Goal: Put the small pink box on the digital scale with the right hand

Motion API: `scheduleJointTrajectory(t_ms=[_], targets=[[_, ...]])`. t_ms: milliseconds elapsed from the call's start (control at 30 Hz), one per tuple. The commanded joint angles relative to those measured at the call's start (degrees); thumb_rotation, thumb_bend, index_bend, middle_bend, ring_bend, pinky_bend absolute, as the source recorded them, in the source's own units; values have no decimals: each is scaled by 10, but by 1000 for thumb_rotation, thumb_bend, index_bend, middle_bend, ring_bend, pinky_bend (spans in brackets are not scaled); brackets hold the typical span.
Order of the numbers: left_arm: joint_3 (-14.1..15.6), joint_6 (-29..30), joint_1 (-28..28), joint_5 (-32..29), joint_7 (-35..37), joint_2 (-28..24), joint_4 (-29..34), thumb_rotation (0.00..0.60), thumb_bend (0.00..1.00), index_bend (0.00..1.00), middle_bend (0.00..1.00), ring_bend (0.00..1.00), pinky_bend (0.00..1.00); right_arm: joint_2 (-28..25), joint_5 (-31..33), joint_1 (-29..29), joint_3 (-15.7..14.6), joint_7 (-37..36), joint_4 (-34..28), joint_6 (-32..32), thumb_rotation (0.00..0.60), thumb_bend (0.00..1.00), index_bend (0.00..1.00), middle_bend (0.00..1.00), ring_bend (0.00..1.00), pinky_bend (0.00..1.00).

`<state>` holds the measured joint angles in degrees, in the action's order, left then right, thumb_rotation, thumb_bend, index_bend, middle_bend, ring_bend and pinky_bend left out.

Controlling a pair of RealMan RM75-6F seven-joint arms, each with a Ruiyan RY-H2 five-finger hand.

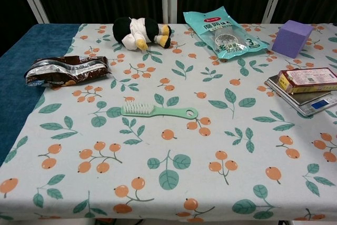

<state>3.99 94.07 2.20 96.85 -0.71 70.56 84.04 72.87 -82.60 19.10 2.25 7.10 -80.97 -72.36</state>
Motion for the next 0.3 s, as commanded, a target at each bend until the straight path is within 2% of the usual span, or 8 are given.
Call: scheduleJointTrajectory(t_ms=[33,200,300], targets=[[-2,-1,-1,-1,-4,-3,4,600,107,74,61,0,42,-33,-55,-80,-47,-33,-5,-104,600,194,0,0,0,0],[-6,-10,-8,-5,-7,-4,8,600,107,74,60,0,42,-8,-59,-132,-52,-49,44,-168,600,170,0,0,0,0],[-7,-12,-10,-4,-9,-3,9,600,107,74,61,0,42,7,-55,-146,-49,-54,61,-181,600,170,0,0,0,0]])
